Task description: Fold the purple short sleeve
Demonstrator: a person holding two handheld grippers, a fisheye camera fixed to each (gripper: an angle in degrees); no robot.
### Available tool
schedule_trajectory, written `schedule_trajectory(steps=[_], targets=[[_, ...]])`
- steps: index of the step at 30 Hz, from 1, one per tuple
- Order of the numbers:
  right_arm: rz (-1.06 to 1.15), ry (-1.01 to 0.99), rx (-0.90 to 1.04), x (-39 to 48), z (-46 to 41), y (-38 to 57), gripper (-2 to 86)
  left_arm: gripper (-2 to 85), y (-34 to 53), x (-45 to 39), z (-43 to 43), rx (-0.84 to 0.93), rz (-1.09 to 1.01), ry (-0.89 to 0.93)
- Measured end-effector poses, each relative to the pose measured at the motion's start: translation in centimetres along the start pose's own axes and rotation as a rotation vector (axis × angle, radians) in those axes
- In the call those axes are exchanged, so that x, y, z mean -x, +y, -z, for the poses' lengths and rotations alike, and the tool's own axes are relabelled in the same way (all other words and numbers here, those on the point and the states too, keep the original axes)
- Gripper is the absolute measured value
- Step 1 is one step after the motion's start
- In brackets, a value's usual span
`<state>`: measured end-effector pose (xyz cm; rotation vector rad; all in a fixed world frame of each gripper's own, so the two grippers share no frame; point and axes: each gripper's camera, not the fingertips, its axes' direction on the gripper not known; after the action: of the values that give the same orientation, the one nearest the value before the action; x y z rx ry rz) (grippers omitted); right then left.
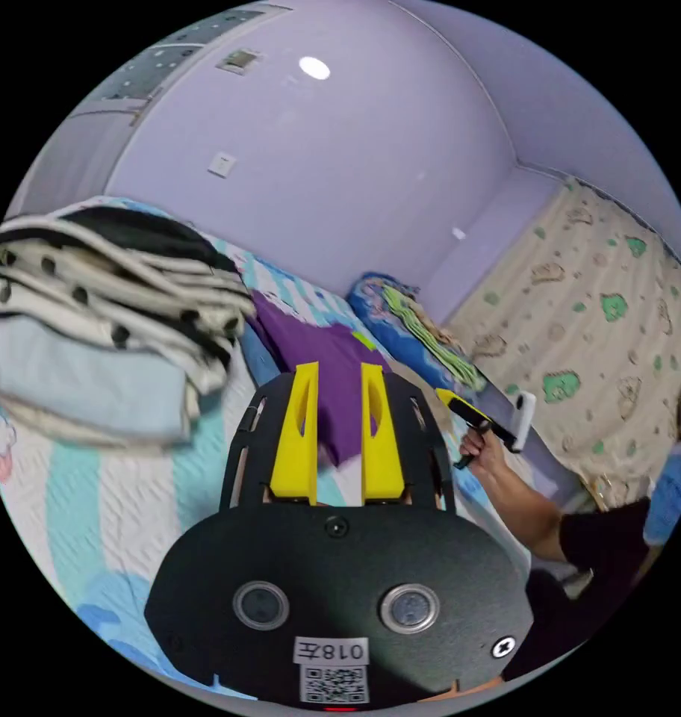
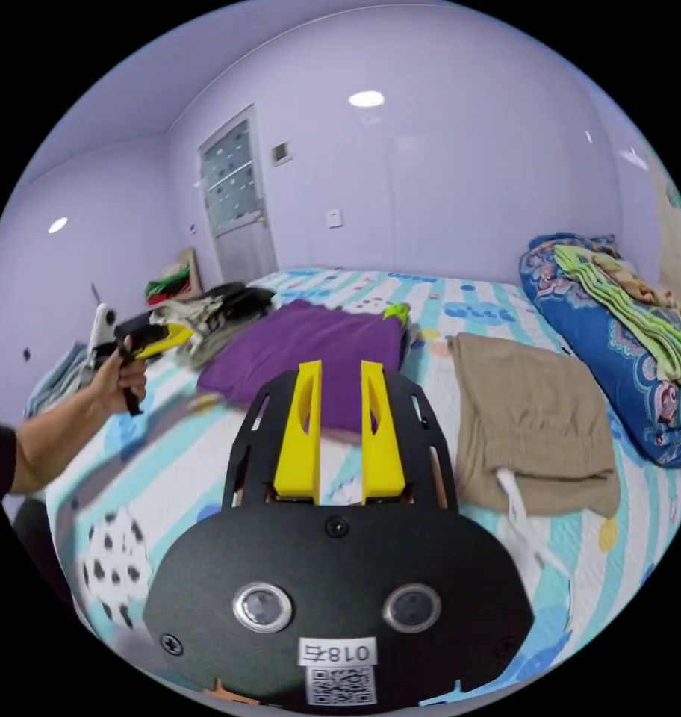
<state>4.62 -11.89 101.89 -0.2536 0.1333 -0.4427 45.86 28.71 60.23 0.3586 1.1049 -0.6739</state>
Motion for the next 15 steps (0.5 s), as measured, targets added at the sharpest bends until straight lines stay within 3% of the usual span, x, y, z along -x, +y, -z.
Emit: schedule_trajectory(steps=[5,9,15], targets=[[0.118,-0.088,0.099,6.2,7.0,11.3,7.5,8.4,8.1,-8.5,3.0,0.174,-0.204,0.053],[0.086,-0.027,0.176,10.0,12.2,17.5,6.5,7.8,14.9,-18.9,6.0,0.278,-0.44,-0.124],[-0.047,0.177,0.34,15.3,14.8,27.0,1.5,7.9,24.3,-26.0,5.1,0.456,-0.365,-0.187]])
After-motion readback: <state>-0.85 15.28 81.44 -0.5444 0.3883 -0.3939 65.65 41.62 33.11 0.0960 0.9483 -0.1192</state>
